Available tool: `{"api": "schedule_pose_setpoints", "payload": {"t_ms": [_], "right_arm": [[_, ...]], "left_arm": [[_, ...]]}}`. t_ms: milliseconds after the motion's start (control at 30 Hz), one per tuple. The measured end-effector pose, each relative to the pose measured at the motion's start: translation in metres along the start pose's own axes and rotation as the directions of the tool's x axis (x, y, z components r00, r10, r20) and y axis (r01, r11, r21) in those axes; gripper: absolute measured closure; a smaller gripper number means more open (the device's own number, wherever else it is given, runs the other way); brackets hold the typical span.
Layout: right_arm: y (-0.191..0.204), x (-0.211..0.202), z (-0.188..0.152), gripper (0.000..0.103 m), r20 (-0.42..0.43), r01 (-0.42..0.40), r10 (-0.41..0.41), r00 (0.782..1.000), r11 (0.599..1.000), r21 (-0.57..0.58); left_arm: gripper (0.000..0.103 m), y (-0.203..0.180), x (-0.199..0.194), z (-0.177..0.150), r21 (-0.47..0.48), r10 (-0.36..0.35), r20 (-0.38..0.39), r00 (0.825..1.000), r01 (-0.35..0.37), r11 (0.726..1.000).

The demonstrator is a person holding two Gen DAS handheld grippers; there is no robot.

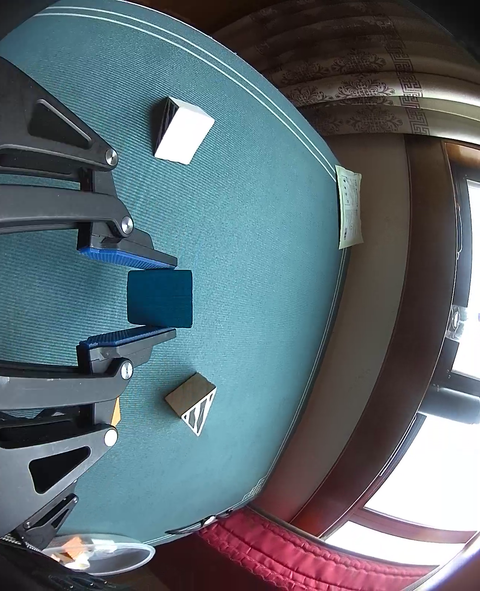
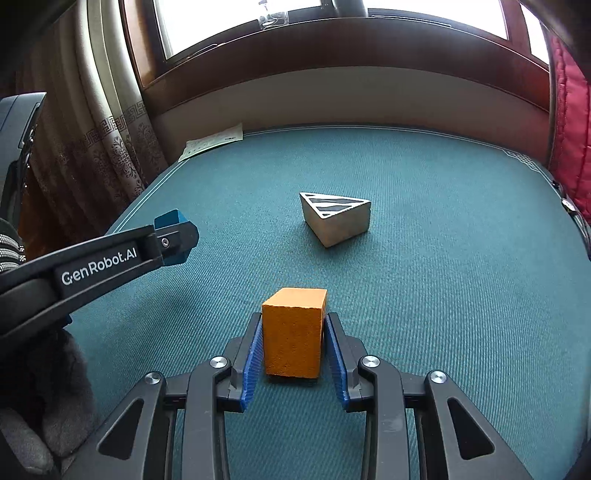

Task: Organize rigid objects
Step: 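Lift the orange block and blue block and carry them toward the bowl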

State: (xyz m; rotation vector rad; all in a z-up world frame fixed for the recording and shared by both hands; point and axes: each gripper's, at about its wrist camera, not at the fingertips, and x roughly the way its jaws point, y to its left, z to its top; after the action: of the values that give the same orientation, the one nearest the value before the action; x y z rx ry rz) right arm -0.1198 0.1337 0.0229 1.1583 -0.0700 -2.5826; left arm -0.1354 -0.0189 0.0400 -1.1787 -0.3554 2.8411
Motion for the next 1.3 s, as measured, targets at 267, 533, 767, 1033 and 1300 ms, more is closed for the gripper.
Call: {"api": "schedule_pose_setpoints", "payload": {"t_ms": [267,533,767,1033,1300], "right_arm": [[-0.015,-0.028,-0.017,0.069,0.018,0.031,-0.032,0.999,0.998,0.060],[-0.031,-0.052,-0.033,0.069,0.030,0.075,-0.079,0.996,0.991,0.110],[-0.050,-0.075,-0.044,0.069,0.050,0.108,-0.118,0.992,0.981,0.163],[-0.074,-0.100,-0.054,0.069,0.079,0.157,-0.179,0.981,0.961,0.225],[-0.101,-0.127,-0.058,0.069,0.113,0.207,-0.247,0.962,0.936,0.285]], "left_arm": [[0.072,-0.023,-0.005,-0.010,0.055,-0.049,-0.013,0.999,0.050,0.997],[0.072,-0.050,-0.013,-0.024,0.125,-0.102,-0.019,0.995,0.104,0.987],[0.072,-0.070,-0.021,-0.037,0.177,-0.145,-0.034,0.989,0.149,0.973],[0.072,-0.088,-0.025,-0.049,0.224,-0.178,-0.054,0.982,0.186,0.957],[0.072,-0.098,-0.025,-0.058,0.253,-0.184,-0.067,0.981,0.196,0.947]]}}
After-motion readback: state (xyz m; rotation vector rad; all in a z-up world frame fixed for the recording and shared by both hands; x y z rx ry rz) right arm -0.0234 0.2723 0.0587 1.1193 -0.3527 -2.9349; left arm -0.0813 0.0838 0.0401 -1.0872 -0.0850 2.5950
